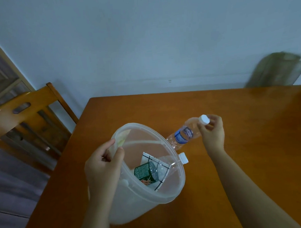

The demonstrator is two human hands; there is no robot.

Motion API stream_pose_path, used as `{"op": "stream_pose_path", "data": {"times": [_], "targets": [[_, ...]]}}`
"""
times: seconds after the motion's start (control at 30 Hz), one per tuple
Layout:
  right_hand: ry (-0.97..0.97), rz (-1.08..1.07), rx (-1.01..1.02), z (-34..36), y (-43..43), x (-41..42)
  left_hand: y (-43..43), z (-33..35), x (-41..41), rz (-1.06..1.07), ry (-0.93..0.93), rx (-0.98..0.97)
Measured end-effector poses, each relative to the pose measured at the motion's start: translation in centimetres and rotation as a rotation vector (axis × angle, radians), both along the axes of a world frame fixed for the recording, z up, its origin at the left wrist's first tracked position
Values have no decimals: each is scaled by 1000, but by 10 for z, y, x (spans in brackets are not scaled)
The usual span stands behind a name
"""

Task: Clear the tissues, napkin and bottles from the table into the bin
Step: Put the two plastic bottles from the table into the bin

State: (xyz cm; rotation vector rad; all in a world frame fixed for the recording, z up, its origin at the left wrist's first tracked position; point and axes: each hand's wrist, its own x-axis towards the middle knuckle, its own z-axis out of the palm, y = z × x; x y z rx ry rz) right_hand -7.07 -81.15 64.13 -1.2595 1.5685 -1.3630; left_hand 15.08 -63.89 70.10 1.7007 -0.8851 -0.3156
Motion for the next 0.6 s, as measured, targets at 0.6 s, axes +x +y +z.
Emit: {"op": "stream_pose_path", "data": {"times": [0.6], "targets": [[-551, -43, -193, 56, 107, -20, 55, -5, -8, -31, 59, -45]]}}
